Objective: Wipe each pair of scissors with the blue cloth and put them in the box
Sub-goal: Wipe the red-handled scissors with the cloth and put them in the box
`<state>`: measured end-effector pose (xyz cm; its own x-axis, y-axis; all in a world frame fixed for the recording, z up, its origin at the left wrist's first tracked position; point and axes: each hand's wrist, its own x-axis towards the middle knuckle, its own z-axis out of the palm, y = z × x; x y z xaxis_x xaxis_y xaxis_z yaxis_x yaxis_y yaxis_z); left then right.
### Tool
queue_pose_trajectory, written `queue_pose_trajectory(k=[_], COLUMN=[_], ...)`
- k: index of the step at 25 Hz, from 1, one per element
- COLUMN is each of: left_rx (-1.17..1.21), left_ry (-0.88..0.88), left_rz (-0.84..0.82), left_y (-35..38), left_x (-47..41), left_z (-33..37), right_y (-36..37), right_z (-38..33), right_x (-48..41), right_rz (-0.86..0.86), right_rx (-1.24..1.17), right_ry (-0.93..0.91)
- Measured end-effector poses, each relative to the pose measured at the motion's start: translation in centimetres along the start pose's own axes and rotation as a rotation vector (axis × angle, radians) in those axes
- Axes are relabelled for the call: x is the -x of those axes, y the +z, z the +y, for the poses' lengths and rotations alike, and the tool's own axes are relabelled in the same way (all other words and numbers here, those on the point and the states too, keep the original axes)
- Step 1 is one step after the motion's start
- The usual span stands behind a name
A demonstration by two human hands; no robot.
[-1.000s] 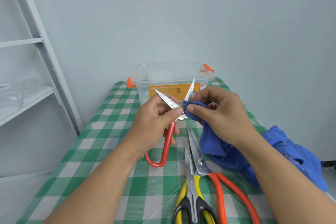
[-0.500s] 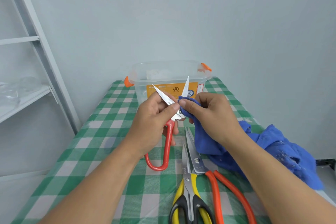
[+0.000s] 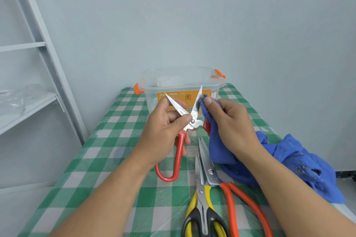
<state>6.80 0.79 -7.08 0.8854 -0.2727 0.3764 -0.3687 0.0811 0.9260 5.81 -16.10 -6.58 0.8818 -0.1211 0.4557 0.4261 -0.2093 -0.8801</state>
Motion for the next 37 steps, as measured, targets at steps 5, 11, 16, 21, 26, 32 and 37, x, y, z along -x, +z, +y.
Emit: queue_pose_trajectory(k=[5, 11, 16, 21, 26, 32, 37], left_rx=[0.001, -0.03, -0.13, -0.168, -0.15, -0.149, -0.184], left_ry=[-0.059, -0.096, -0.116, -0.132, -0.161, -0.164, -0.174], left_rz=[-0.033, -0.052, -0.061, -0.082, -0.08, -0.091, -0.106], left_y=[-0.3, -0.4, -0.6, -0.4, -1.0, -1.1, -1.0], left_x=[-0.3, -0.5, -0.5, -0.3, -0.2, -0.1, -0.1], left_z=[0.0, -0.2, -0.1, 0.4, 0.7, 0.8, 0.6], right_y=[-0.7, -1.1, -0.8, -0.3, -0.7, -0.6, 0.0], right_z=[0.6, 1.0, 1.1, 1.6, 1.0, 0.8, 1.5], right_x=[-0.4, -0.4, -0.7, -0.7, -0.5, -0.5, -0.5], right_rz=[-0.061, -0.13, -0.099, -0.036, -0.103, -0.054, -0.028], right_rx=[-0.078, 0.157, 0.143, 0.206, 0.166, 0.152, 0.233], right_ry=[-0.03, -0.1, 0.03, 0.008, -0.003, 0.043, 0.01])
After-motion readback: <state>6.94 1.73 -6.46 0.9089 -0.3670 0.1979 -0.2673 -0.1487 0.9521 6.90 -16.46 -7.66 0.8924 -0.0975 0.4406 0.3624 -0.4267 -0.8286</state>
